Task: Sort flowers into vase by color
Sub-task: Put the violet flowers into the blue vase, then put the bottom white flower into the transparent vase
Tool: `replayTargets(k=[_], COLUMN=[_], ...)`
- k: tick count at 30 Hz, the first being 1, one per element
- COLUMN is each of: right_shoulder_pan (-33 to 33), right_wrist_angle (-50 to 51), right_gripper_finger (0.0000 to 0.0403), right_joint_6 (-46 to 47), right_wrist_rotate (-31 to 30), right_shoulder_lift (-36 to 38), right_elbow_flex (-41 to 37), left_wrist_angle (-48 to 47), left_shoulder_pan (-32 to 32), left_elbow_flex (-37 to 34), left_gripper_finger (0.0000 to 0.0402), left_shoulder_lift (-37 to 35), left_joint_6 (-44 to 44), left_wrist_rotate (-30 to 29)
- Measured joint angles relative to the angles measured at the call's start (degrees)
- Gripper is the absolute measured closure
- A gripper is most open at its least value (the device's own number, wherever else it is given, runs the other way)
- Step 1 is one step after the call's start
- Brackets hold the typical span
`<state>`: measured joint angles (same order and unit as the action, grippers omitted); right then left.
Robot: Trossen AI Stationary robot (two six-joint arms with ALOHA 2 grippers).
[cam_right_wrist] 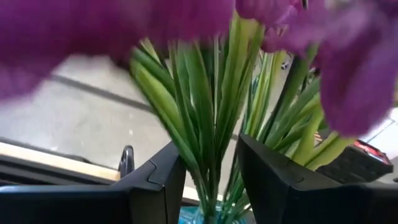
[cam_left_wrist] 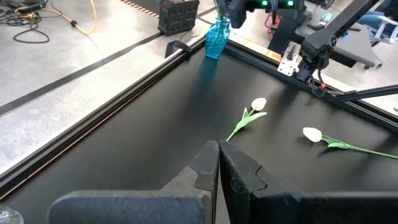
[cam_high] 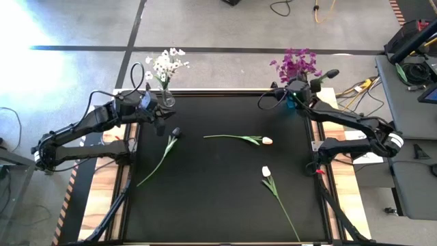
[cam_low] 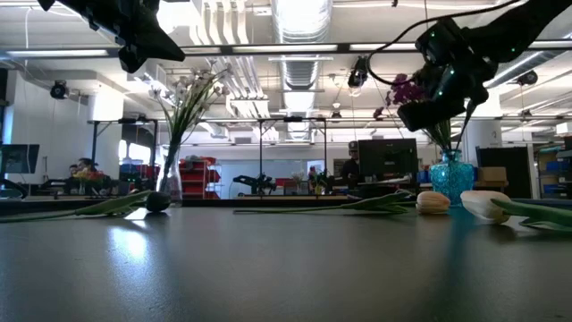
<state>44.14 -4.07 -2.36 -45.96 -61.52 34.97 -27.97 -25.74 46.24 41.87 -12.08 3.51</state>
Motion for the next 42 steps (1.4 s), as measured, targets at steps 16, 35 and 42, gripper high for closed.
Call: replayTargets(k=[16, 35, 42], right_shoulder_pan=[0.0, -2.6, -13.6], right_wrist_angle=[37.3, 73.1, 79.6], right_gripper_finger=[0.0209, 0.0192, 0.0219], right_joint_6=[11.7, 19.6, 27.6], right_wrist_rotate=[9.9, 30.3, 39.6], right_shoulder_lift=[0.1, 0.2, 0.4], right_elbow_flex=[17.9, 41.8, 42.9], left_wrist_angle=[-0.7, 6.1, 8.3], left_shoulder_pan=[0.0, -0.3, -1.1], left_elbow_flex=[0.0, -7.2, -7.5], left_gripper_finger=[0.0402, 0.0402, 0.0402], left_shoulder_lift=[0.4, 1.2, 3.4], left_joint_6=[-0.7, -3.4, -2.4], left_wrist_rotate=[1.9, 9.6, 16.1])
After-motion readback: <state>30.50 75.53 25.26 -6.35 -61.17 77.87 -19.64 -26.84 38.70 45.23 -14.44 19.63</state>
